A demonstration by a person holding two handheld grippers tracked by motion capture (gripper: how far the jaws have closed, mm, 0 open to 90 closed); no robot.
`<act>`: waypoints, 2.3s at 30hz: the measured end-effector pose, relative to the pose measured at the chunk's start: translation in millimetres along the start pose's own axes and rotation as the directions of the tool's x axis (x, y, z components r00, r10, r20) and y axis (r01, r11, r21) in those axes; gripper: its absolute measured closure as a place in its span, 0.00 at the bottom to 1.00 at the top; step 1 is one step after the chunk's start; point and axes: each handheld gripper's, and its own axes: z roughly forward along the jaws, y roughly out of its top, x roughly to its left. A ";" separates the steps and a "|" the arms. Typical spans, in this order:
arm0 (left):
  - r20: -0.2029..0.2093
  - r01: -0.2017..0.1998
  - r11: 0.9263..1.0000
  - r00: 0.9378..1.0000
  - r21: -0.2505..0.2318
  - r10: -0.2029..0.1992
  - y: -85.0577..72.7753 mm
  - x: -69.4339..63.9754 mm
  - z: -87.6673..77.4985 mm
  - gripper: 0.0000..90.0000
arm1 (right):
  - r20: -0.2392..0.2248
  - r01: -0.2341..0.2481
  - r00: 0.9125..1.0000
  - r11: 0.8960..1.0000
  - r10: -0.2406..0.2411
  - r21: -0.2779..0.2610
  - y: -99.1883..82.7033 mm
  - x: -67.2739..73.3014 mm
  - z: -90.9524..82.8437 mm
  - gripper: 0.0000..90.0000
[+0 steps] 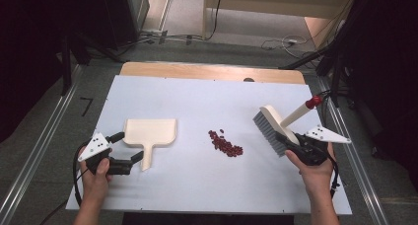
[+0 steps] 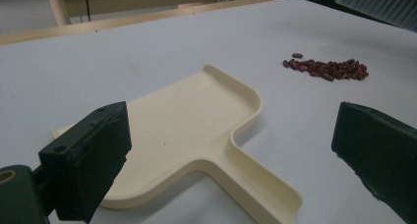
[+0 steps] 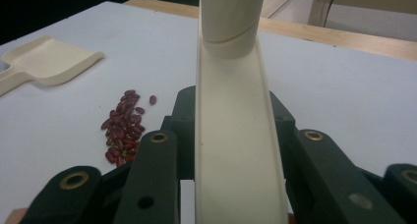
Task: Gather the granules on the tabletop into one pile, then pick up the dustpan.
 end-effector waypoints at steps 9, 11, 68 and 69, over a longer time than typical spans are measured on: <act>-0.017 -0.008 1.000 1.000 -0.004 0.008 17.0 -13.3 -4.4 0.02 | 0.066 -0.057 0.996 0.998 0.059 -0.027 -14.6 -15.0 -19.5 0.73; -0.015 -0.002 1.000 1.000 -0.001 0.002 19.5 -15.7 -5.0 0.02 | 0.072 -0.060 0.995 0.998 0.063 -0.032 -16.1 -17.4 -21.3 0.73; -0.445 0.327 0.906 0.876 0.270 -0.184 -2.0 -52.3 59.3 0.50 | 0.073 -0.050 0.996 0.998 0.051 -0.025 -20.1 -13.5 -18.7 0.73; -0.453 0.335 0.904 0.871 0.266 -0.189 -2.9 -52.8 60.5 0.51 | 0.073 -0.050 0.996 0.998 0.051 -0.024 -20.2 -13.2 -18.5 0.73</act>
